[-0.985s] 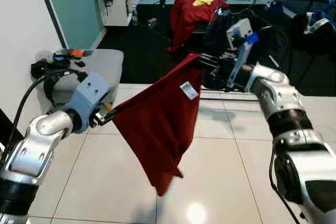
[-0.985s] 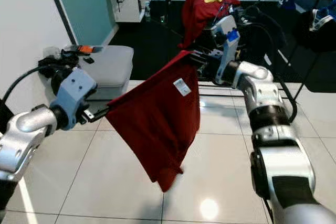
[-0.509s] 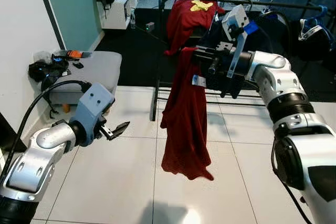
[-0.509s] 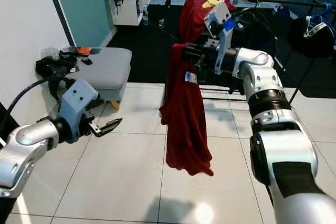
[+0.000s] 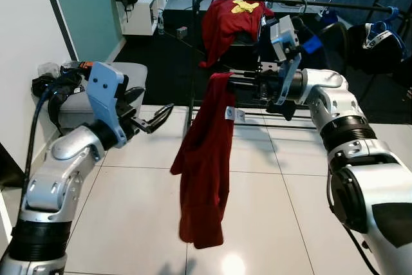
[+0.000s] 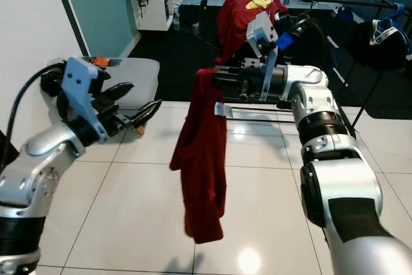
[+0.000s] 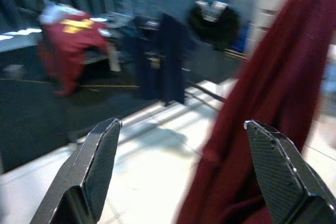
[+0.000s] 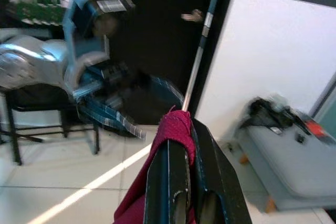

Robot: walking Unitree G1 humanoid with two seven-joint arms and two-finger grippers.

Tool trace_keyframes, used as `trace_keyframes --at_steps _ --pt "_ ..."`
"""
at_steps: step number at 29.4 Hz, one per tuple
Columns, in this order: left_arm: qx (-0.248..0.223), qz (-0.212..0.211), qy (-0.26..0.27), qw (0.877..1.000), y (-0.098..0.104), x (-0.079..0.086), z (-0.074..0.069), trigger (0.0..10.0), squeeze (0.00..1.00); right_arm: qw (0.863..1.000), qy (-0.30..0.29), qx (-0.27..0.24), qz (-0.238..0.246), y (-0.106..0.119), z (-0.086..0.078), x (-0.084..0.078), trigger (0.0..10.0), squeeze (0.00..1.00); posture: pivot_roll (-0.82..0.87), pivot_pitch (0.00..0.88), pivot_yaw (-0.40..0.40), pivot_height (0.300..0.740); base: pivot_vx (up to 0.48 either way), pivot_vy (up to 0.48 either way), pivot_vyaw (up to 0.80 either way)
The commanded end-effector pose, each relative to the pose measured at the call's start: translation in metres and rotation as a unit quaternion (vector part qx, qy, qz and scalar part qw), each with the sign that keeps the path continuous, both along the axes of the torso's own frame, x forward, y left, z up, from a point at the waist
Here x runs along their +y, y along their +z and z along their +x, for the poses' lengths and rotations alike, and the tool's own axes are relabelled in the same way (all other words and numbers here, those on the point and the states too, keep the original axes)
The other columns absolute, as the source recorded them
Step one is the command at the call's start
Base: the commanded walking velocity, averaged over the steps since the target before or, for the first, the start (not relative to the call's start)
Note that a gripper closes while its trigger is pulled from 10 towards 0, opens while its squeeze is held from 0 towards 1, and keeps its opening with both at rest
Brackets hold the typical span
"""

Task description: Hang hanger

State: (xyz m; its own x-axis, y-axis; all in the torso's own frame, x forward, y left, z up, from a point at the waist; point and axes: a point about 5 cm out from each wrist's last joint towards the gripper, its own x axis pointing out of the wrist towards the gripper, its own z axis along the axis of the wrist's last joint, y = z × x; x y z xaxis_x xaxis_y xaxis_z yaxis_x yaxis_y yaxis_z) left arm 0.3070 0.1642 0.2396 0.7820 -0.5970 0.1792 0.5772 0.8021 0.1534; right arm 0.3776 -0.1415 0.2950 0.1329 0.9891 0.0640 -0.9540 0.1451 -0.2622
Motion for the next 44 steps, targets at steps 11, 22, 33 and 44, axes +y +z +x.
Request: trace_keyframes --at_steps 11,22,33,44 --pt "0.027 0.023 -0.055 0.998 -0.016 -0.005 -0.01 10.0 0.0 0.996 0.081 -0.013 0.023 -0.001 -0.009 0.016 10.0 0.0 0.07 0.035 -0.071 0.74 0.0 0.0 0.0" --pt "0.012 -0.017 -0.098 0.995 -0.005 -0.004 -0.017 10.0 0.0 0.994 0.105 -0.018 -0.009 -0.006 -0.013 0.021 10.0 0.0 0.07 0.04 -0.072 0.74 0.0 0.0 0.0" --pt "-0.007 -0.067 -0.109 0.992 0.007 0.007 -0.02 10.0 0.0 0.995 0.099 -0.007 -0.025 -0.011 -0.013 0.017 10.0 0.0 0.07 0.044 -0.071 0.74 0.0 0.0 0.0" --pt "0.019 -0.056 -0.18 0.982 0.001 -0.018 -0.019 10.0 0.0 0.994 0.102 -0.02 -0.03 -0.009 -0.014 0.017 10.0 0.0 0.07 0.041 -0.07 0.74 0.0 0.0 0.0"
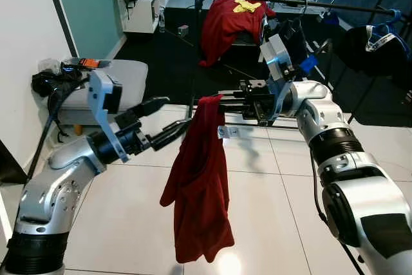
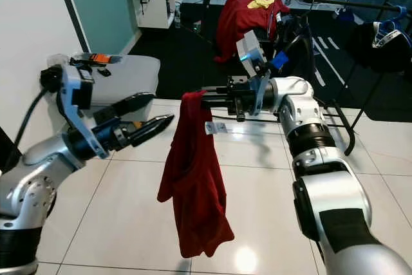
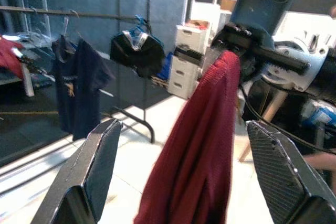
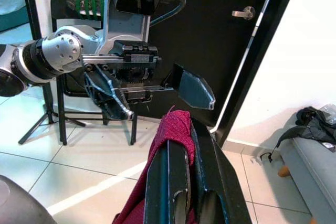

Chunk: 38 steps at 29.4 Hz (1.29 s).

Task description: Hang hanger

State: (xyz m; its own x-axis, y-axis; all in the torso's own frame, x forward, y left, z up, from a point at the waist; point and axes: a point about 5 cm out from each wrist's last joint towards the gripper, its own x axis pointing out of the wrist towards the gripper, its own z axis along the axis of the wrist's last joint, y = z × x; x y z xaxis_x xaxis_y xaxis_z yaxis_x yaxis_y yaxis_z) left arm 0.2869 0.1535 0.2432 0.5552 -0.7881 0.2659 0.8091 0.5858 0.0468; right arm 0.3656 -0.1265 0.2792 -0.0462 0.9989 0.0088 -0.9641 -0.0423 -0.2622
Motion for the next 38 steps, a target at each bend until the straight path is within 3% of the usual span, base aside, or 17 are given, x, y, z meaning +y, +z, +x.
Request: trace_keyframes --at_steps 1,8,14,19,27,34,38 --pt "0.013 0.022 -0.022 0.999 -0.004 -0.009 0.001 10.0 0.0 1.0 0.014 -0.022 0.0 0.007 -0.003 0.002 10.0 0.0 0.07 0.041 -0.07 0.74 0.0 0.0 0.0" --pt "0.024 0.046 0.0 0.999 -0.011 -0.011 0.007 10.0 0.0 1.0 0.017 -0.023 0.004 0.009 -0.003 0.003 10.0 0.0 0.07 0.04 -0.069 0.74 0.0 0.0 0.0" --pt "0.017 0.028 0.038 0.999 -0.005 -0.006 0.017 10.0 0.0 1.0 0.023 -0.019 0.001 0.008 -0.004 0.005 10.0 0.0 0.07 0.036 -0.066 0.74 0.0 0.0 0.0" --pt "0.014 0.022 0.041 0.999 -0.002 -0.003 0.017 10.0 0.0 1.0 0.023 -0.019 0.0 0.008 -0.004 0.005 10.0 0.0 0.07 0.034 -0.064 0.74 0.0 0.0 0.0" --pt "0.011 0.025 0.036 0.999 -0.001 -0.001 0.015 10.0 0.0 1.0 0.022 -0.019 -0.004 0.007 -0.004 0.004 10.0 0.0 0.07 0.034 -0.063 0.74 0.0 0.0 0.0" --pt "0.022 0.067 -0.017 0.997 -0.004 -0.011 0.003 10.0 0.0 1.0 0.007 -0.018 -0.011 0.007 -0.001 0.001 10.0 0.0 0.07 0.034 -0.064 0.74 0.0 0.0 0.0" --pt "0.024 0.073 -0.018 0.997 -0.006 -0.012 0.002 10.0 0.0 1.0 0.008 -0.017 -0.011 0.006 -0.001 0.001 10.0 0.0 0.07 0.035 -0.064 0.74 0.0 0.0 0.0"
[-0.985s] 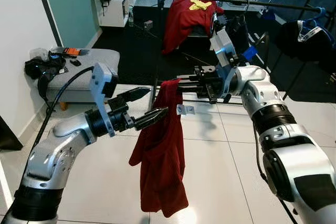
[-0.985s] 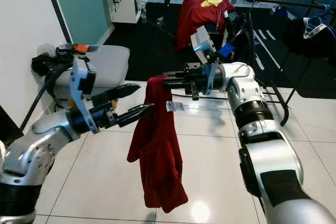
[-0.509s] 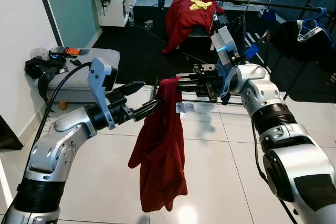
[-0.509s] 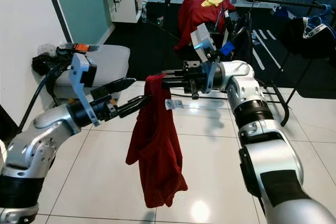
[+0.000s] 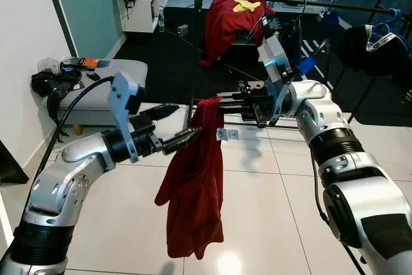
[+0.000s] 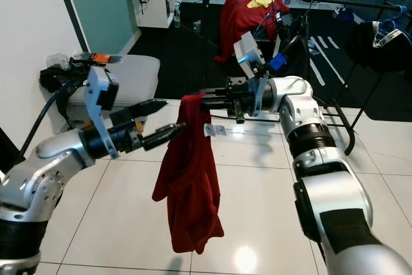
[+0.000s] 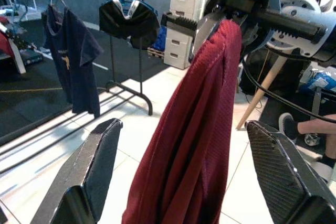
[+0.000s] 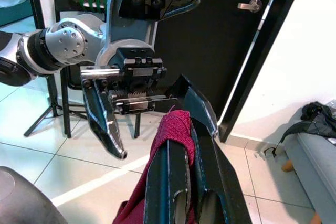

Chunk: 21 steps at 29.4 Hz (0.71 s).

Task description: Hang hanger

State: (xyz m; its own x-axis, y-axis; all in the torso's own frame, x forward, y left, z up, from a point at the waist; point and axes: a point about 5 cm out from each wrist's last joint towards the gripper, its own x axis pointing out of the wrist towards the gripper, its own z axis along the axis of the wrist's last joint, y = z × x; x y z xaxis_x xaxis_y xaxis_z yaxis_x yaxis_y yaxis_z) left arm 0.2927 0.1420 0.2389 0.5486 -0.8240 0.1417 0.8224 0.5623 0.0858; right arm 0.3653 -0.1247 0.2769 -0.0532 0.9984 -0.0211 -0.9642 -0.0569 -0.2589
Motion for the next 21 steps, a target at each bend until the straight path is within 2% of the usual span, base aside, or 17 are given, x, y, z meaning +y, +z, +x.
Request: trace_keyframes --at_steps 1,7,14,18,21 --pt "0.005 0.012 0.001 1.0 -0.002 -0.001 -0.001 10.0 0.0 1.0 0.006 -0.016 0.004 0.009 0.0 0.0 10.0 0.0 0.07 0.034 -0.064 0.74 0.0 0.0 0.0" --pt "0.007 0.012 0.016 1.0 -0.003 0.0 0.003 10.0 0.0 1.0 0.007 -0.016 0.005 0.009 -0.001 0.0 10.0 0.0 0.07 0.034 -0.062 0.74 0.0 0.0 0.0" --pt "0.011 0.019 0.068 0.997 -0.003 0.005 0.015 10.0 0.0 1.0 -0.002 -0.02 0.005 0.009 0.0 -0.001 10.0 0.0 0.07 0.035 -0.059 0.74 0.0 0.0 0.0" --pt "0.01 0.018 0.076 0.997 0.0 0.006 0.015 10.0 0.0 1.0 -0.012 -0.021 0.002 0.009 0.001 -0.001 10.0 0.0 0.07 0.035 -0.059 0.74 0.0 0.0 0.0" --pt "0.014 0.022 0.062 0.998 0.003 0.002 0.011 10.0 0.0 0.999 -0.034 -0.022 -0.001 0.008 0.005 0.0 10.0 0.0 0.07 0.034 -0.06 0.74 0.0 0.0 0.0"
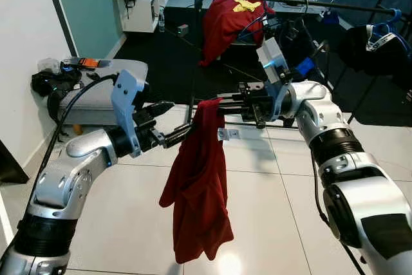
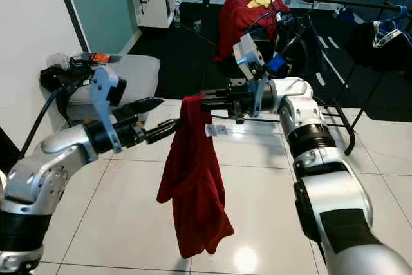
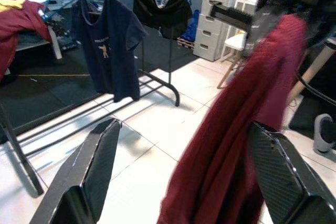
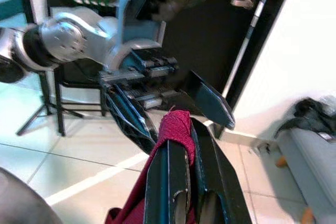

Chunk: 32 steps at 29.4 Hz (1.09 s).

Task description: Hang hanger

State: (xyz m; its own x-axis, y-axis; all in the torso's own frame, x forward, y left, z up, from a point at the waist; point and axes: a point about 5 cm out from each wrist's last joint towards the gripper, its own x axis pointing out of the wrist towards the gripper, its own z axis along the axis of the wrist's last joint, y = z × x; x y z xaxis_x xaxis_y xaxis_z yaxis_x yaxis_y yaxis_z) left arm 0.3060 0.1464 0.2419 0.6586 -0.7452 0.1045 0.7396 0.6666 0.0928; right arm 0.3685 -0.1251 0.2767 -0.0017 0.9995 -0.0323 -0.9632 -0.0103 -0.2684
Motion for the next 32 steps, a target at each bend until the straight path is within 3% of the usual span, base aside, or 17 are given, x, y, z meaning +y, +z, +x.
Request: trace_keyframes --at_steps 1,10,11,13,14,27,31,32 --pt "0.006 0.004 -0.007 1.0 0.0 -0.002 -0.002 10.0 0.0 1.0 -0.008 -0.018 0.004 0.009 0.002 0.0 10.0 0.0 0.07 0.034 -0.06 0.74 0.0 0.0 0.0" --pt "0.014 0.0 -0.007 1.0 -0.004 -0.008 0.0 10.0 0.0 1.0 -0.006 -0.016 0.007 0.01 0.001 0.001 10.0 0.0 0.07 0.036 -0.059 0.74 0.0 0.0 0.0" --pt "0.015 -0.002 -0.009 1.0 -0.004 -0.009 0.0 9.2 0.0 1.0 -0.006 -0.016 0.007 0.01 0.001 0.0 10.0 0.0 0.07 0.036 -0.059 0.74 0.0 0.0 0.0" --pt "0.016 -0.003 -0.009 1.0 -0.005 -0.01 0.0 9.2 0.0 1.0 -0.006 -0.016 0.007 0.01 0.001 0.0 10.0 0.0 0.07 0.036 -0.059 0.74 0.0 0.0 0.0" --pt "0.017 0.0 -0.011 1.0 -0.005 -0.011 0.0 10.0 0.0 1.0 -0.009 -0.016 0.007 0.01 0.002 0.0 10.0 0.0 0.07 0.038 -0.058 0.74 0.0 0.0 0.0" --pt "0.024 0.009 -0.022 0.999 -0.007 -0.014 -0.003 10.0 0.0 1.0 -0.023 -0.012 0.003 0.007 0.004 0.0 10.0 0.0 0.07 0.04 -0.058 0.74 0.0 0.0 0.0" --pt "0.025 0.011 -0.011 1.0 -0.007 -0.01 -0.001 10.0 0.0 0.998 -0.064 -0.012 -0.02 0.003 0.009 -0.001 10.0 0.0 0.07 0.041 -0.058 0.74 0.0 0.0 0.0" --pt "0.027 0.02 -0.005 0.999 -0.008 -0.008 0.0 10.0 0.0 0.994 -0.098 -0.012 -0.037 -0.001 0.013 -0.002 10.0 0.0 0.07 0.044 -0.059 0.74 0.0 0.0 0.0"
